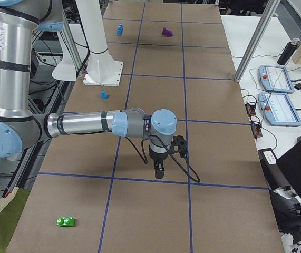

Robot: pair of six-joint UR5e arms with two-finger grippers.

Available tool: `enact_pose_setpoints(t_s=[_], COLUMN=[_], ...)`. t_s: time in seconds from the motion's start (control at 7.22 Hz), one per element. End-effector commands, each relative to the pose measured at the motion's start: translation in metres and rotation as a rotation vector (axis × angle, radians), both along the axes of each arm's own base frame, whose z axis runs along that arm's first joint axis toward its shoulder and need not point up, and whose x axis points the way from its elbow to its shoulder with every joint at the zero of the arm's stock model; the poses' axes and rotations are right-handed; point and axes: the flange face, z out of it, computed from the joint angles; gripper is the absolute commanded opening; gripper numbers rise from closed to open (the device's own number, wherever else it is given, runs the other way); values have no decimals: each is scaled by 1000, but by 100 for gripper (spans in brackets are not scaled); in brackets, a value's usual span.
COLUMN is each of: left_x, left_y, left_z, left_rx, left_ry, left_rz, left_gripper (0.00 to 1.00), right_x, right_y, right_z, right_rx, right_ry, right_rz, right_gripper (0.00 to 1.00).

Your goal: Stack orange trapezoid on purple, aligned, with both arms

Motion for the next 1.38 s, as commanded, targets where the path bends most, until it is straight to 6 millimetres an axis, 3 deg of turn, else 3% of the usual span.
enact_pose_setpoints(t_s=[0.0, 0.28, 0.42, 0.69, 0.97, 1.11, 1.25], left_x=[2, 2, 2, 4, 6, 20, 57], left_y=[-7, -23, -37, -44, -52, -54, -57], left_z=[-33, -57, -71, -72, -71, -69, -61], left_rx=[70, 199, 313, 353, 370, 395, 328], left_ry=[5, 3, 5, 11, 22, 35, 59], left_rz=[2, 2, 0, 5, -14, -1, 16], left_gripper=[100, 100, 100, 100, 100, 100, 100], right_x=[-1, 0, 0, -3, -4, -18, -39], right_y=[-6, -15, -30, -55, -53, -49, -55], right_z=[-14, -77, -95, -121, -118, -114, -104], right_rx=[30, 157, 220, 307, 338, 426, 409], right_ry=[-7, -4, -1, -25, -40, -51, -69], right_rz=[1, 8, 8, 10, 14, -8, -16], right_gripper=[100, 100, 100, 100, 100, 100, 100])
